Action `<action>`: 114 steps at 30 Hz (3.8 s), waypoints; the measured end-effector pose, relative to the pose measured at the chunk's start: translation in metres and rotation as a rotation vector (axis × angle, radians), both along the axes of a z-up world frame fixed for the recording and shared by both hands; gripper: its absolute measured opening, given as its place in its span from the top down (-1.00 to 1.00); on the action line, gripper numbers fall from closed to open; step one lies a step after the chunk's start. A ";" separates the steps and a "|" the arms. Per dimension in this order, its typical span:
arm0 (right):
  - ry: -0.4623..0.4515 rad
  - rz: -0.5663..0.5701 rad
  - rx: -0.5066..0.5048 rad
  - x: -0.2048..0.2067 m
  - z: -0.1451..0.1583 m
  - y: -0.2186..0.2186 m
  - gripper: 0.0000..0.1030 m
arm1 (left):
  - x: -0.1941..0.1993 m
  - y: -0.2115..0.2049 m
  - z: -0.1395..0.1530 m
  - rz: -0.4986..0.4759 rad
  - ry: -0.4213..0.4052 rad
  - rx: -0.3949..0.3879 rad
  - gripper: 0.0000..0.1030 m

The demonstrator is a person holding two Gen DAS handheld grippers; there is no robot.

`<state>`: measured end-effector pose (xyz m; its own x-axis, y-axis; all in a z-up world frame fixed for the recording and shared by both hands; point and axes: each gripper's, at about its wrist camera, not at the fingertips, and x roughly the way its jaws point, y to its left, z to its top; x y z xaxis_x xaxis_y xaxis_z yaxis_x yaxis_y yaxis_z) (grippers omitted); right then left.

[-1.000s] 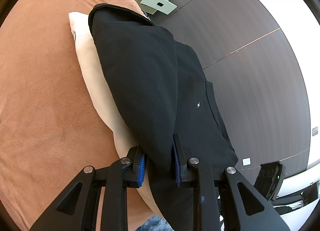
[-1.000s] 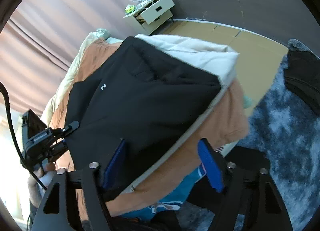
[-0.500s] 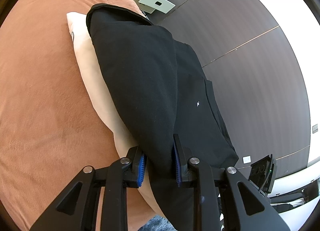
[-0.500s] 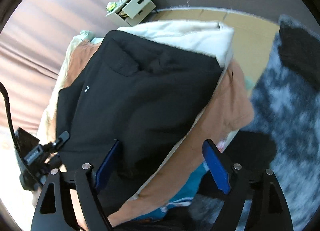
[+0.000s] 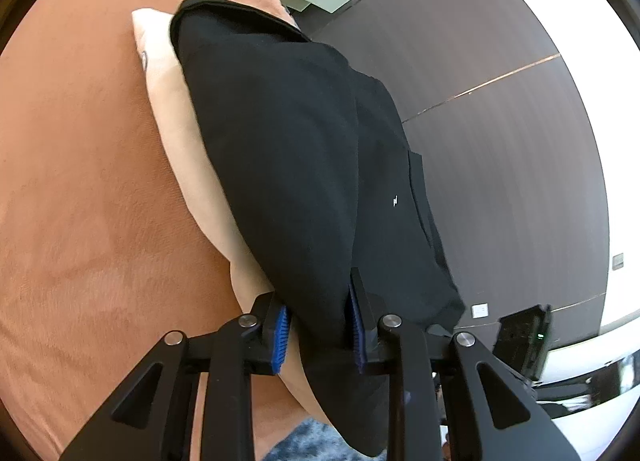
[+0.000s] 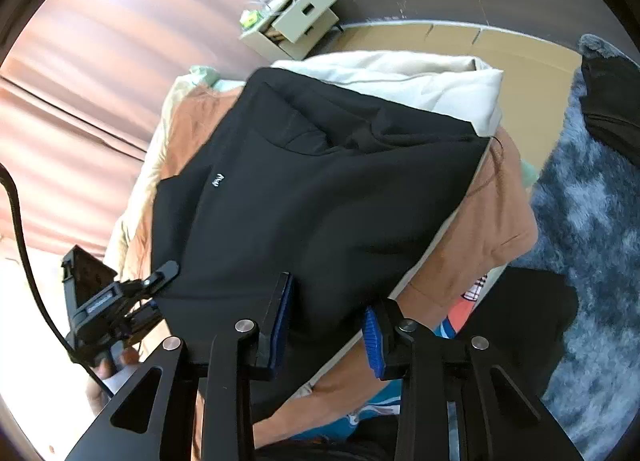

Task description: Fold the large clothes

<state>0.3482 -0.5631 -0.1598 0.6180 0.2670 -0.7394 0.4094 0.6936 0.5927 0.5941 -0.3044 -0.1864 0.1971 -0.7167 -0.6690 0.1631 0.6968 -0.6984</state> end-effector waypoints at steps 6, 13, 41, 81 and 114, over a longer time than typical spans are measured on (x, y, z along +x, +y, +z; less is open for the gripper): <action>-0.015 -0.020 0.017 -0.004 -0.001 -0.003 0.07 | 0.001 0.012 0.017 -0.015 -0.059 0.045 0.38; -0.057 -0.127 -0.034 -0.022 0.009 -0.021 -0.38 | 0.021 0.031 0.034 0.038 -0.121 0.072 0.11; -0.075 -0.093 -0.257 0.034 0.046 -0.036 0.66 | 0.079 -0.005 0.006 0.037 -0.192 0.208 0.09; 0.031 -0.170 -0.326 0.019 0.010 -0.045 -0.14 | 0.090 0.024 0.040 0.118 -0.293 0.287 -0.29; 0.068 0.005 -0.561 0.061 0.060 0.009 0.82 | 0.132 0.002 0.024 0.028 -0.319 0.374 -0.22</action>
